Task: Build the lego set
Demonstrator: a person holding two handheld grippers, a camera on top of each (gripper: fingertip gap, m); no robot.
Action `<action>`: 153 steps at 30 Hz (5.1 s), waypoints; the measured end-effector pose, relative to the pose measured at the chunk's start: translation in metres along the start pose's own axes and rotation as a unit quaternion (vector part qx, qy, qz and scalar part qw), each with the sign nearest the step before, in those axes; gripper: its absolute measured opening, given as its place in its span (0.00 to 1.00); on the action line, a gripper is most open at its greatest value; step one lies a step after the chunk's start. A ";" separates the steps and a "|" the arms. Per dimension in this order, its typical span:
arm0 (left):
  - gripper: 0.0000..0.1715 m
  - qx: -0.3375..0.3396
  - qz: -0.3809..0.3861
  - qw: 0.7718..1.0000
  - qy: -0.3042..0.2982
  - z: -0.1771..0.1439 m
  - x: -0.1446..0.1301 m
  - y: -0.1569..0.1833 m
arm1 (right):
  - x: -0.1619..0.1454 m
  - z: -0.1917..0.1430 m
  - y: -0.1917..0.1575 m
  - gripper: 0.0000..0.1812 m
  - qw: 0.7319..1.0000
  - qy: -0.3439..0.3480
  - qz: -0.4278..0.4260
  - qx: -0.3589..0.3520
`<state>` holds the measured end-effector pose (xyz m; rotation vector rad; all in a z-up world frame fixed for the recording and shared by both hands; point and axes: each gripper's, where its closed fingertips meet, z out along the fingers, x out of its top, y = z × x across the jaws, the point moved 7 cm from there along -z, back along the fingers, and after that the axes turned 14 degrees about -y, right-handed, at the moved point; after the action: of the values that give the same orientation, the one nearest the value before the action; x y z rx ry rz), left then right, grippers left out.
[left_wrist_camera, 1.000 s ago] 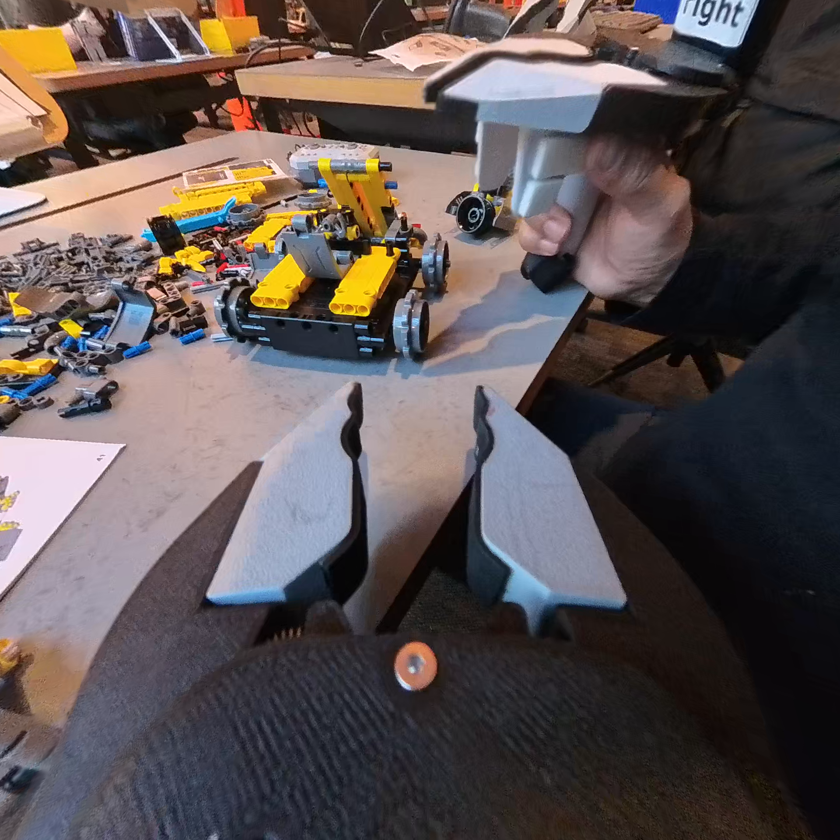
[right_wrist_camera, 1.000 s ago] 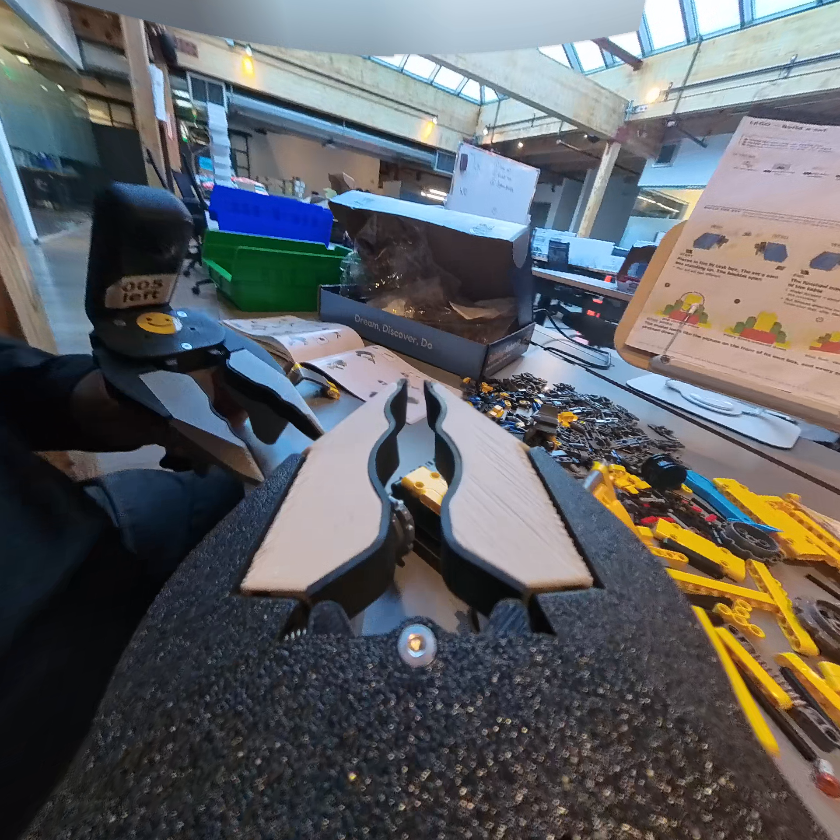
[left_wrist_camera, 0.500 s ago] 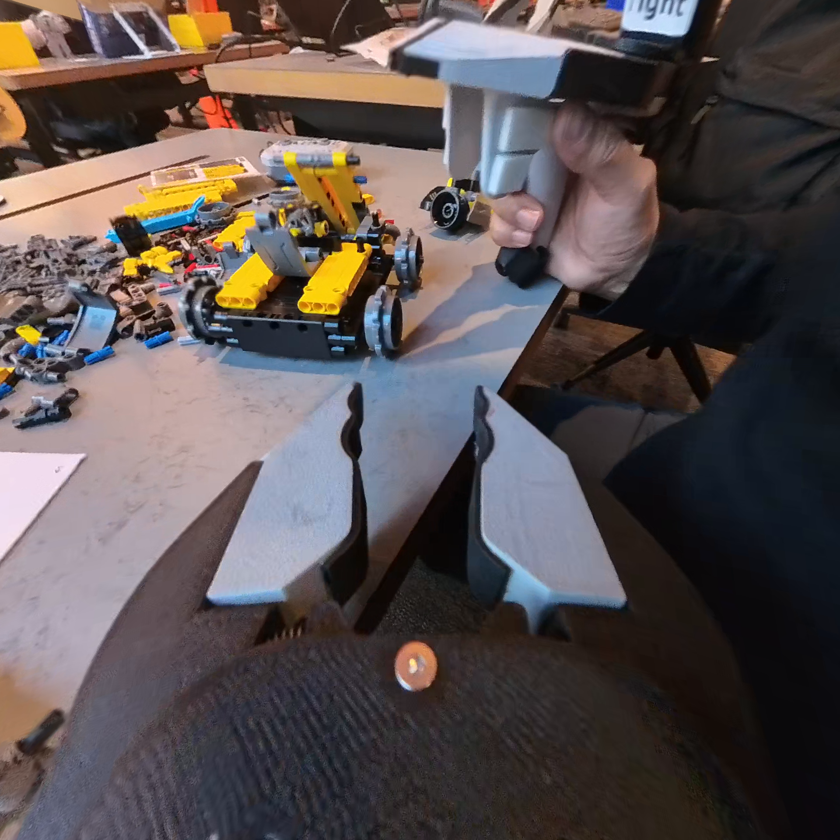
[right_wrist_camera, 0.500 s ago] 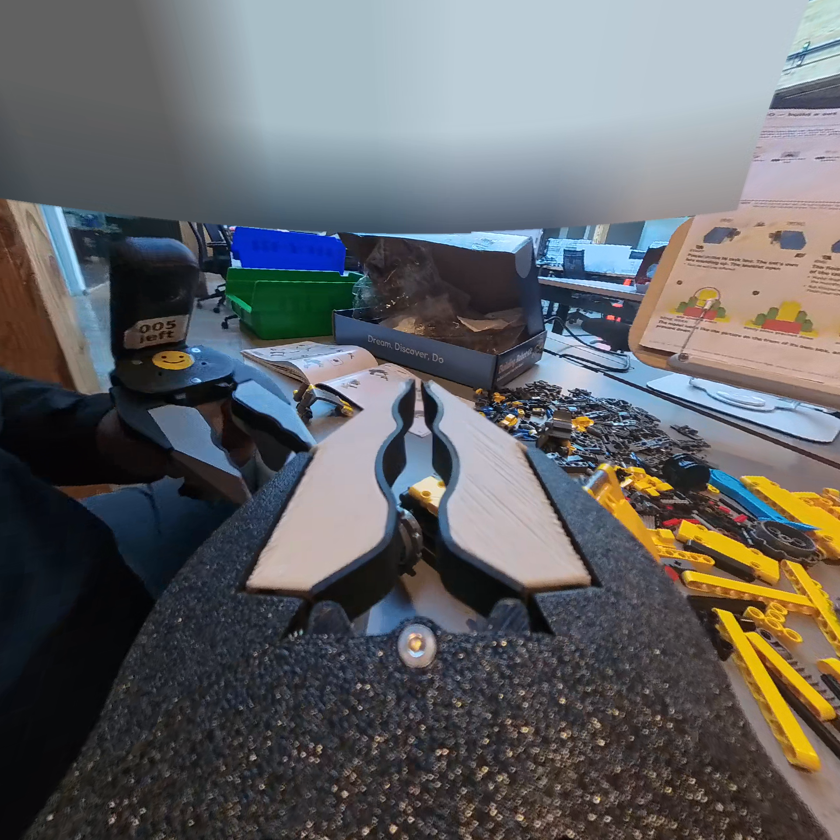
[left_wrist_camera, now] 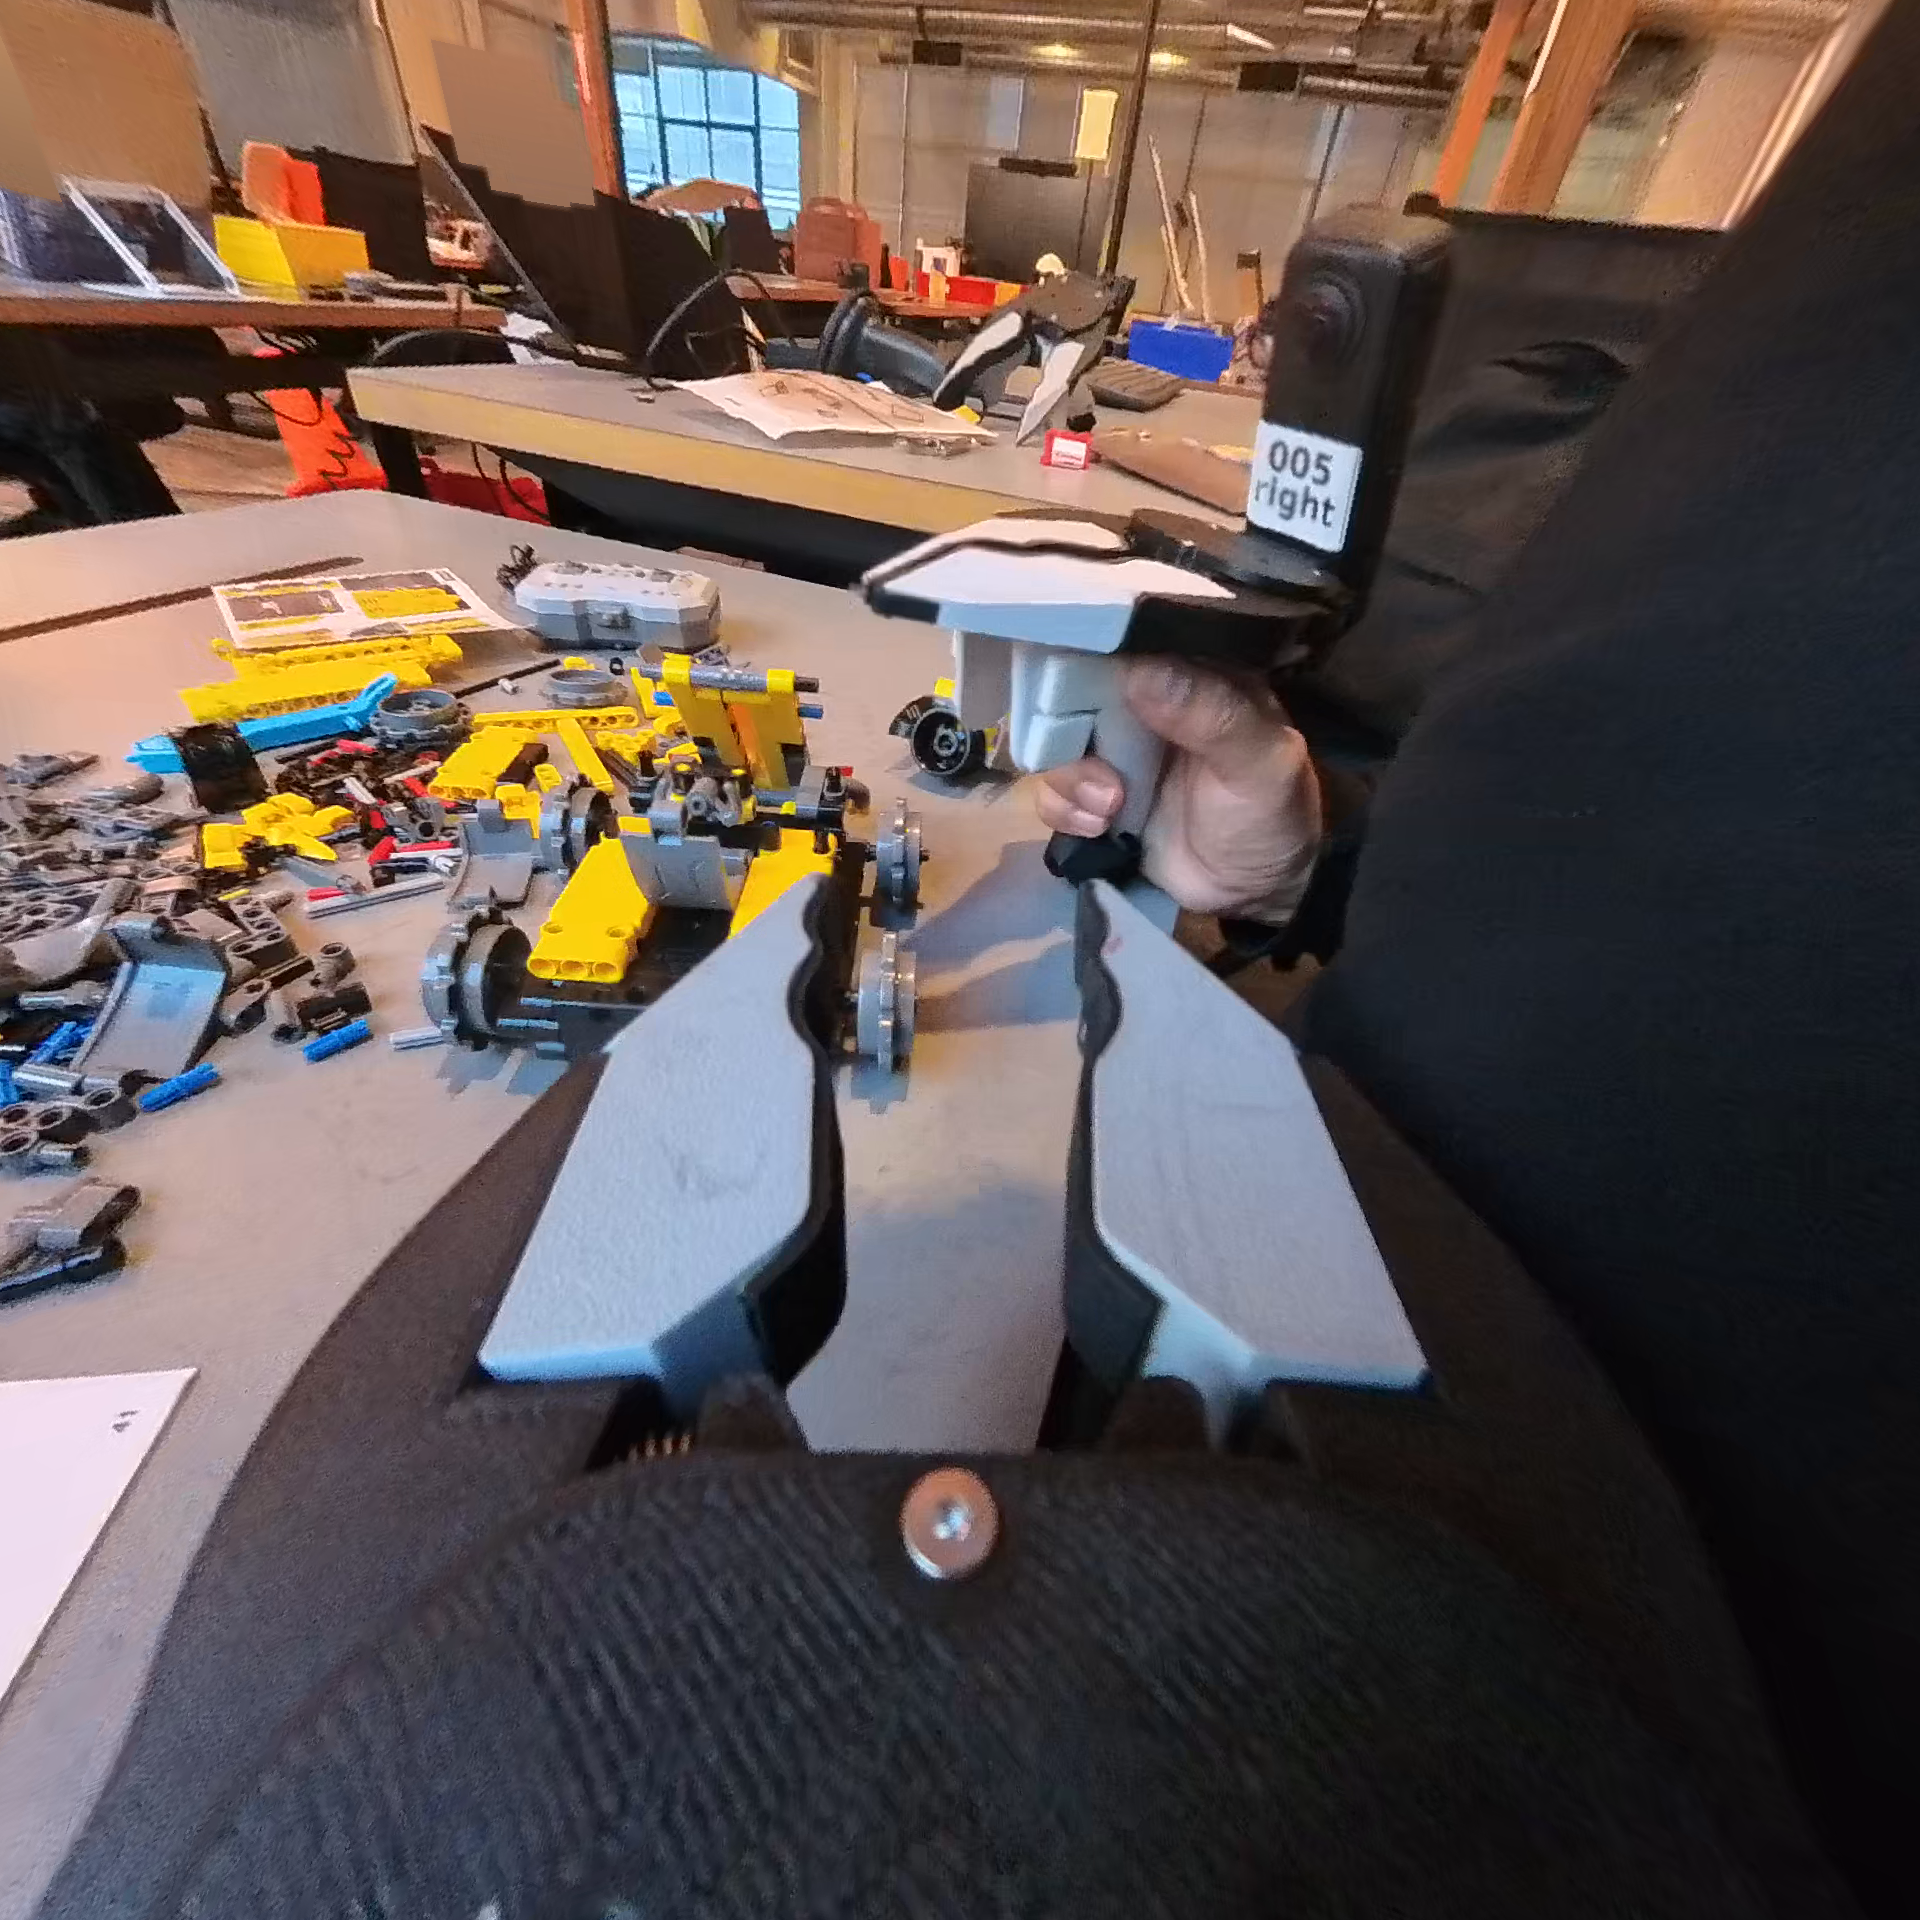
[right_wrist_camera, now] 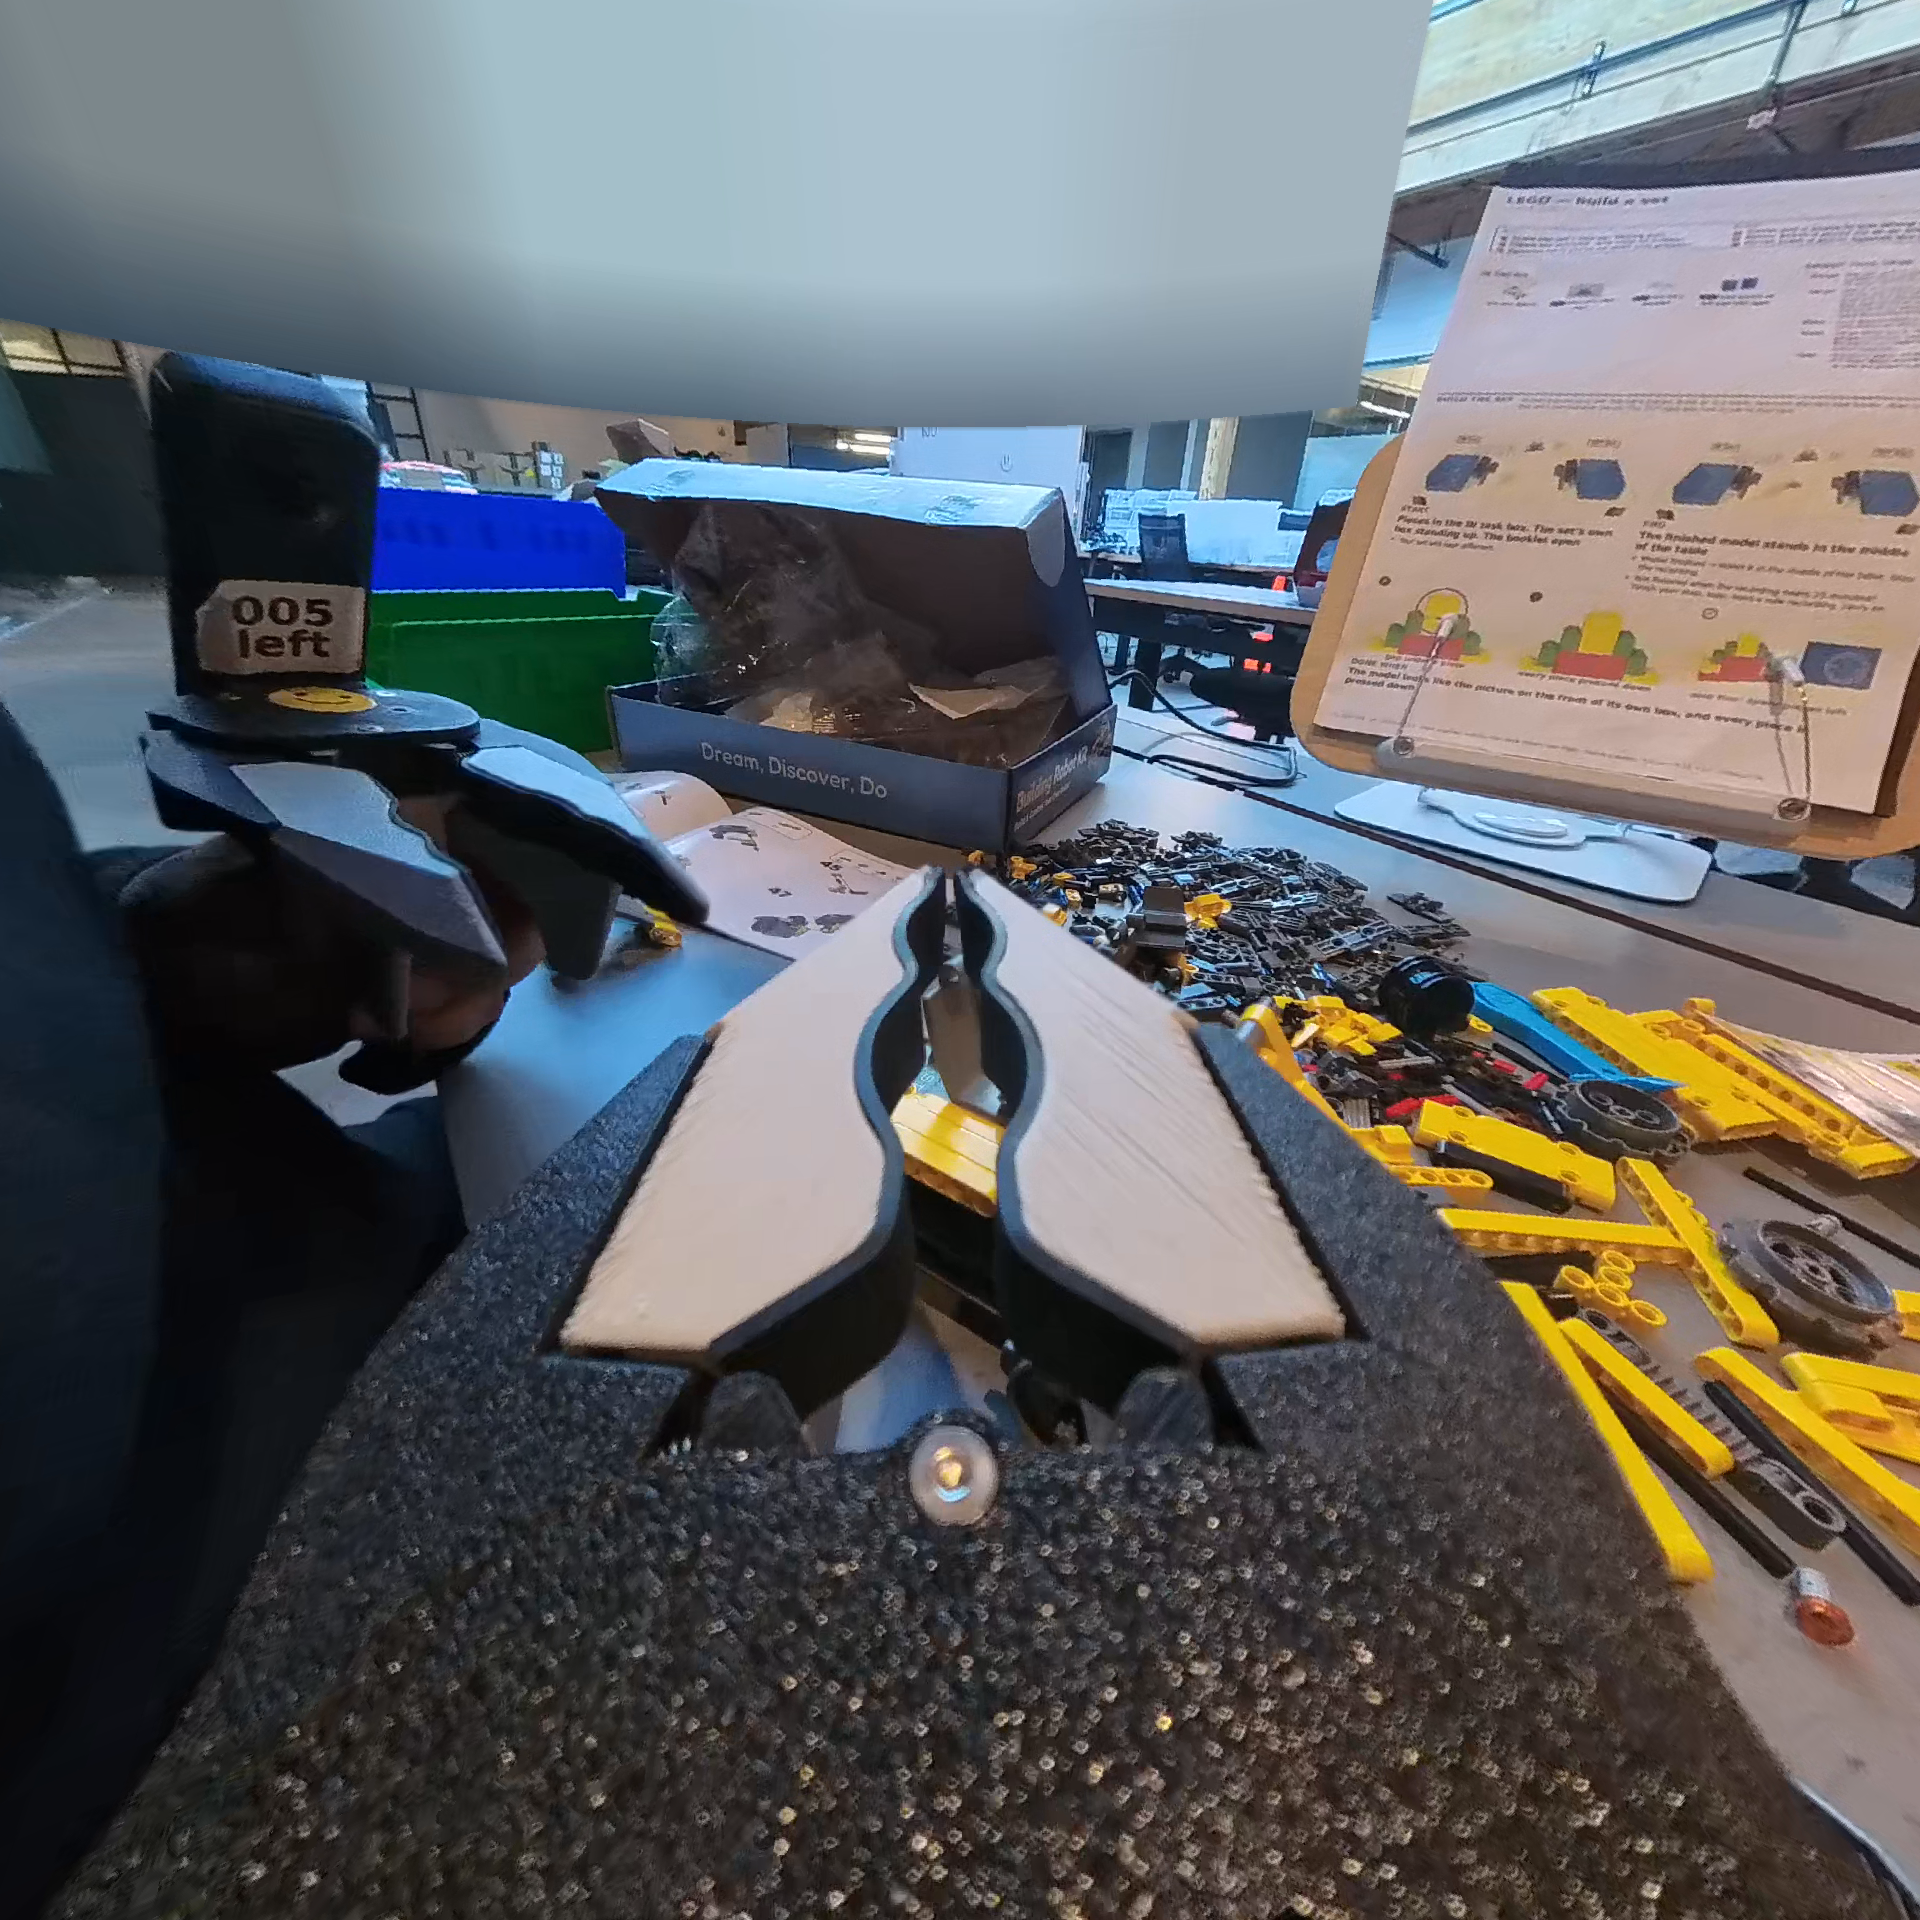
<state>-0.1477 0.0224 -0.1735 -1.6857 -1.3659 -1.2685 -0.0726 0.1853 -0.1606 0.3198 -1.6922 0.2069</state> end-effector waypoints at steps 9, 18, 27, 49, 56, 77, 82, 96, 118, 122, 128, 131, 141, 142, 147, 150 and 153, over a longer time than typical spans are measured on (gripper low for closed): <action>0.29 0.062 0.015 0.997 -0.054 -0.003 -0.015 0.007 | -0.001 -0.013 -0.002 0.01 1.000 0.003 0.011 -0.001; 0.29 0.094 -0.031 0.991 -0.090 -0.014 -0.049 0.017 | -0.010 -0.051 0.013 0.01 0.995 -0.076 0.007 -0.061; 0.37 0.099 -0.057 0.989 -0.094 -0.012 -0.028 -0.006 | -0.009 -0.099 0.050 0.28 0.977 -0.168 0.061 -0.113; 0.37 0.151 -0.127 0.975 -0.107 -0.035 -0.069 0.020 | -0.028 0.014 -0.035 0.32 0.963 -0.238 -0.034 0.122; 0.35 0.139 -0.114 0.977 -0.115 -0.028 -0.071 0.022 | -0.029 0.019 -0.036 0.29 0.962 -0.235 -0.047 0.132; 0.32 0.124 -0.097 0.982 -0.107 -0.021 -0.065 0.023 | -0.025 0.016 -0.028 0.26 0.966 -0.210 -0.006 0.152; 0.31 0.121 -0.098 0.982 -0.107 -0.019 -0.065 0.024 | -0.026 0.017 -0.028 0.27 0.965 -0.212 -0.006 0.155; 0.32 0.129 -0.093 0.982 -0.101 -0.026 -0.053 0.022 | -0.024 0.017 -0.028 0.26 0.967 -0.200 -0.009 0.159; 0.31 0.333 -0.211 0.909 -0.134 0.034 0.021 -0.167 | -0.017 0.007 -0.029 0.26 0.974 -0.150 -0.021 0.167; 0.30 0.305 -0.213 0.912 -0.171 0.038 0.026 -0.180 | -0.017 0.007 -0.027 0.26 0.975 -0.146 -0.014 0.169; 0.13 0.254 -0.137 0.915 -0.281 0.002 0.029 -0.189 | -0.015 0.006 -0.024 0.26 0.977 -0.135 -0.006 0.166; 0.03 0.233 -0.129 0.912 -0.311 -0.012 0.032 -0.200 | -0.014 0.005 -0.023 0.25 0.979 -0.124 -0.009 0.163; 0.01 0.174 -0.083 0.893 -0.407 0.008 0.009 -0.214 | -0.009 0.000 -0.017 0.25 0.984 -0.085 0.004 0.157; 0.01 0.180 -0.080 0.887 -0.417 0.007 0.005 -0.215 | -0.009 -0.001 -0.017 0.25 0.984 -0.082 0.004 0.157; 0.04 0.162 -0.119 0.891 -0.407 0.005 -0.002 -0.216 | -0.007 -0.003 -0.016 0.23 0.986 -0.066 0.003 0.152; 0.06 0.143 -0.112 0.902 -0.392 0.013 0.004 -0.215 | -0.006 -0.004 -0.014 0.23 0.987 -0.053 0.003 0.149; 0.08 0.129 -0.098 0.906 -0.390 0.028 0.013 -0.214 | -0.005 -0.005 -0.012 0.23 0.988 -0.044 0.006 0.149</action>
<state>-0.3442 0.1108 -0.1925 -1.9779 -2.0928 -0.4394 -0.0635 0.1756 -0.1654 0.5479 -1.7519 0.4620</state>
